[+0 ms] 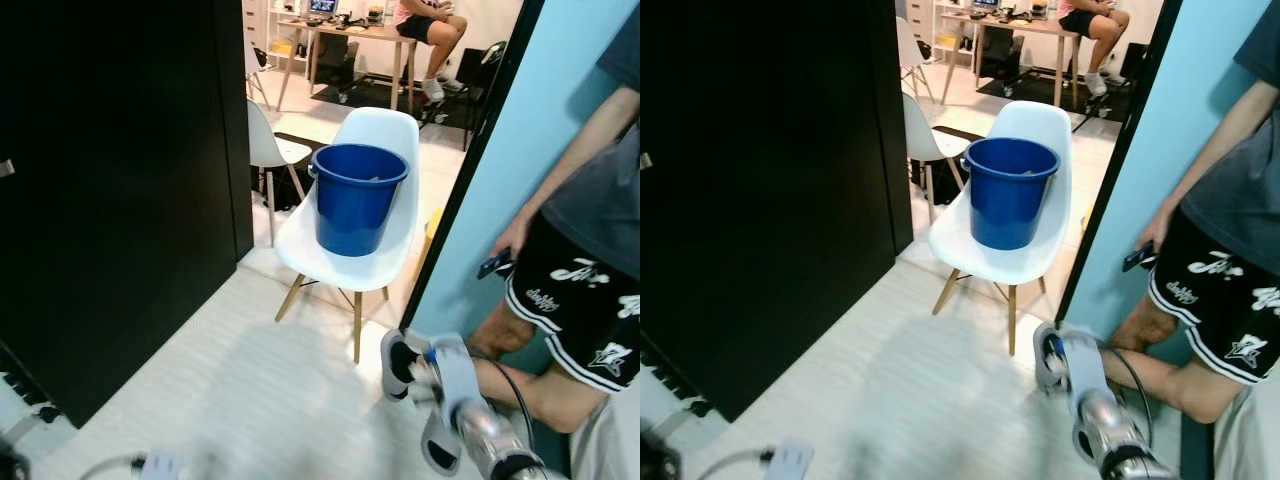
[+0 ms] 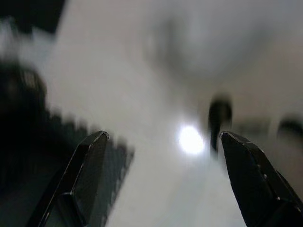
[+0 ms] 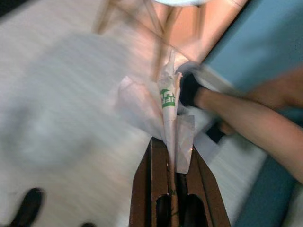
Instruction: Clean up the room
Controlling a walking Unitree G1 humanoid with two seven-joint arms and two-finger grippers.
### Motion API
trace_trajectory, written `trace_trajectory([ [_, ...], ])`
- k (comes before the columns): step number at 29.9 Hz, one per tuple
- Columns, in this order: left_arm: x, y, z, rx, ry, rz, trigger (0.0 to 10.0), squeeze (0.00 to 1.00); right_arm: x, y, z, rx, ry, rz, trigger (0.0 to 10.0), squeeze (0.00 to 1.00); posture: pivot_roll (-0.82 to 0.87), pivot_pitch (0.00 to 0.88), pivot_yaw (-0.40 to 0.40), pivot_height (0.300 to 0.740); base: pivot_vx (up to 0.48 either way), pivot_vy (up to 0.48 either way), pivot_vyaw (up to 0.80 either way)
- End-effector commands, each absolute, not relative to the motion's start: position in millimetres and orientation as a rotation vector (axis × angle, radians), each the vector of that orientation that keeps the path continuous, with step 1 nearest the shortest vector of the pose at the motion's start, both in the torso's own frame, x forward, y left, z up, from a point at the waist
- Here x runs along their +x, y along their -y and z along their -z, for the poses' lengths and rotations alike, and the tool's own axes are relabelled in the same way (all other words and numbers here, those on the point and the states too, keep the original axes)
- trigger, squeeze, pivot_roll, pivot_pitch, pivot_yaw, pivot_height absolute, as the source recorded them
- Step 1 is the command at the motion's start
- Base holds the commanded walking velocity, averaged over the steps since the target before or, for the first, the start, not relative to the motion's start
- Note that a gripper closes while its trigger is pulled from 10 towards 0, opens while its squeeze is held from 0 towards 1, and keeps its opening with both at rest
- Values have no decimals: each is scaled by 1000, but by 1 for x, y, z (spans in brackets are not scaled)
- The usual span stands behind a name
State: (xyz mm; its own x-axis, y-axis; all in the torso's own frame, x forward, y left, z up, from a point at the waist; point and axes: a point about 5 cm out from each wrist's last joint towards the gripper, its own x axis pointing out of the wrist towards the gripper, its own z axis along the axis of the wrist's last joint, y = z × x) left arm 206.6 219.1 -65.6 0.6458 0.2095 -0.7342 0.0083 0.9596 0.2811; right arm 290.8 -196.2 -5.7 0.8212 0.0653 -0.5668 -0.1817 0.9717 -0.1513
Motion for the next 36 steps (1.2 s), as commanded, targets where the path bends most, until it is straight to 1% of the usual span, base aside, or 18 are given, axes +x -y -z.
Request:
trace_trajectory([
  [1, 226, -219, 53, 252, -768, -115, 10000, 0, 300, 191, -5, -196, -535, -178, 10000, 0, -10, 0, -66, 740, 0, 0, 0],
  [2, 234, -217, 47, 245, -732, -112, 10000, 0, 306, 187, -10, -181, -506, -196, 10000, 0, -10, 0, -66, 740, 0, 0, 0],
  [3, 234, -217, 47, 245, -732, -112, 10000, 0, 306, 187, -10, -181, -506, -196, 10000, 0, -10, 0, -66, 740, 0, 0, 0],
  [5, 252, -213, 33, 234, -641, -107, 10000, 0, 318, 174, -24, -168, -437, -263, 10000, 0, -14, 0, -55, 740, 0, 0, 0],
  [8, 259, -211, 27, 234, -605, -103, 10000, 0, 323, 169, -30, -164, -412, -295, 10000, 0, -14, 0, -54, 740, 0, 0, 0],
  [9, 269, -208, 18, 229, -549, -98, 10000, 0, 330, 159, -39, -131, -368, -339, 10000, 0, -14, 0, -49, 740, 379, 0, 0],
  [11, 269, -208, 18, 229, -549, -98, 10000, 0, 330, 159, -39, -131, -368, -339, 10000, 0, -14, 0, -49, 740, 379, 0, 0],
  [12, 276, -205, 12, 227, -513, -96, 10000, 0, 334, 153, -45, -107, -339, -369, 10000, 0, -13, 0, -49, 740, 390, 0, 0],
  [13, 276, -205, 12, 227, -513, -96, 10000, 0, 334, 153, -45, -107, -339, -369, 10000, 0, -13, 0, -49, 740, 390, 0, 0],
  [14, 282, -203, 6, 222, -476, -101, 10000, 0, 337, 144, -51, -88, -312, -413, 10000, 0, -13, 0, -46, 740, 322, 0, 0],
  [15, 282, -203, 6, 222, -476, -101, 10000, 0, 337, 144, -51, -88, -312, -413, 10000, 0, -13, 0, -46, 740, 322, 0, 0],
  [17, 292, -197, -6, 217, -406, -107, 10000, 0, 340, 130, -57, -169, -290, -494, 10000, 0, -6, 0, -45, 740, 326, 0, 0],
  [19, 297, -194, -11, 214, -373, -105, 10000, 0, 341, 125, -59, -194, -277, -525, 10000, 0, -6, 0, -44, 740, 334, 0, 400],
  [26, 304, -187, -20, 204, -321, -91, 10000, 0, 344, 116, -66, -192, -240, -563, 10000, 0, -6, 0, -39, 740, 341, 0, 705],
  [36, 316, -185, -35, 189, -260, -73, 10000, 0, 359, 119, -88, -121, -171, -479, 10000, 0, -5, 0, -39, 740, 350, 0, 0],
])
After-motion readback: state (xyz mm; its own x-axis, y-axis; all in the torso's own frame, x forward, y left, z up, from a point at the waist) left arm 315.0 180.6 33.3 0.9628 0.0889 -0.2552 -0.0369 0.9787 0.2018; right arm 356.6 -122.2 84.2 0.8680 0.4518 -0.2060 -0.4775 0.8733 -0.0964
